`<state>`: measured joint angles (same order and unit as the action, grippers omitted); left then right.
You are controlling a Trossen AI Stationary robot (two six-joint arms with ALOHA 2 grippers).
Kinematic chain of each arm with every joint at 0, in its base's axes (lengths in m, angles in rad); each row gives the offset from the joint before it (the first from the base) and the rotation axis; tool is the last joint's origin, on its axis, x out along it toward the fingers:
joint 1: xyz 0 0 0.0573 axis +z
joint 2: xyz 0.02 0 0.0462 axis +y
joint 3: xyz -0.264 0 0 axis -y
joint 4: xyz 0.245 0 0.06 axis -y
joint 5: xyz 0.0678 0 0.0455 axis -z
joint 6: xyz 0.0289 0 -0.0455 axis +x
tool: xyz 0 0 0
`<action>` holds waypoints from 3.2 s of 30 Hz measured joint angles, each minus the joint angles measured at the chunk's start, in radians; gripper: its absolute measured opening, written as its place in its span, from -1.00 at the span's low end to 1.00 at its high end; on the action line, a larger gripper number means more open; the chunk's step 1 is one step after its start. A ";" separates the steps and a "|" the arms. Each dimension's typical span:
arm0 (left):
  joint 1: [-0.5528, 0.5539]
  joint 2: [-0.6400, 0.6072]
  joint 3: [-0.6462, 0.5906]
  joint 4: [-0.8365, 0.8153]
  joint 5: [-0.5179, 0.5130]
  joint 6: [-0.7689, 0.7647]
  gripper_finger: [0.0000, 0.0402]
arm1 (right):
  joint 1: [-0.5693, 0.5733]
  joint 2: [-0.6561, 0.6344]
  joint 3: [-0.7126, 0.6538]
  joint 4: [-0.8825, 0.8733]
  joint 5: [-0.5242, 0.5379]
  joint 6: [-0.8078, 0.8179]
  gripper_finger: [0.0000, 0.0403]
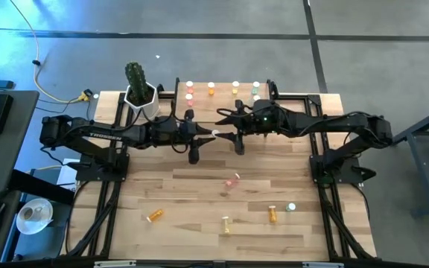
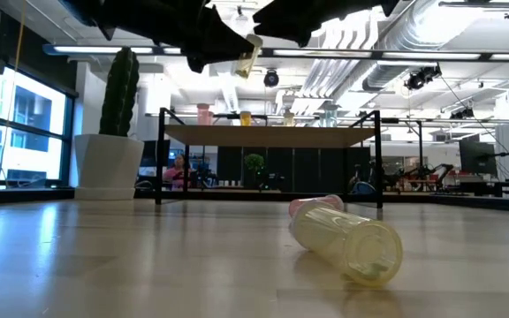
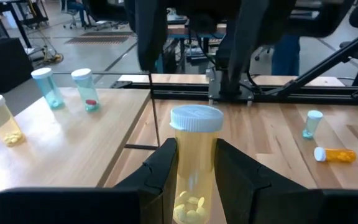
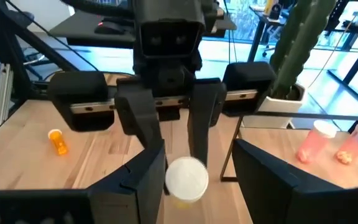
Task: Pick and place medicine bottles onto shelf by color
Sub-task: Put the top yellow pill bottle aligned with the other yellow pill bottle on the shelf
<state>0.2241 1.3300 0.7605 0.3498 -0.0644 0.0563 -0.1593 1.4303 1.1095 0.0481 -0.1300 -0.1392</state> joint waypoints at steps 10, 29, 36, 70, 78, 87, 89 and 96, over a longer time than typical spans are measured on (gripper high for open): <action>0.000 0.000 0.000 0.020 0.000 -0.018 -0.59 | 0.000 0.046 0.000 -0.007 0.002 0.008 -0.11; 0.000 0.000 0.000 0.038 -0.024 0.000 -0.59 | 0.000 0.053 0.000 -0.002 0.001 0.011 -0.39; 0.000 0.000 0.000 0.042 -0.026 0.000 -0.59 | 0.000 0.053 0.000 -0.003 -0.003 0.011 -0.44; -0.002 0.026 0.001 0.076 -0.054 0.050 -0.08 | -0.040 0.055 0.078 -0.154 0.010 0.003 -0.47; -0.003 0.006 0.001 0.077 -0.083 0.043 -0.07 | -0.100 0.053 0.232 -0.390 0.020 0.004 -0.47; -0.005 -0.013 0.001 0.048 -0.090 0.042 -0.07 | -0.162 0.053 0.401 -0.569 0.020 -0.041 -0.47; -0.005 -0.013 0.001 0.039 -0.091 0.042 -0.07 | -0.174 0.046 0.437 -0.593 0.050 -0.050 -0.46; -0.004 -0.013 0.001 0.036 -0.093 0.044 -0.07 | -0.231 -0.032 0.450 -0.606 0.105 -0.100 -0.46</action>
<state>0.2199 1.3174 0.7616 0.3859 -0.1570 0.1001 -0.3907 1.3979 1.5595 -0.5582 -0.0246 -0.2389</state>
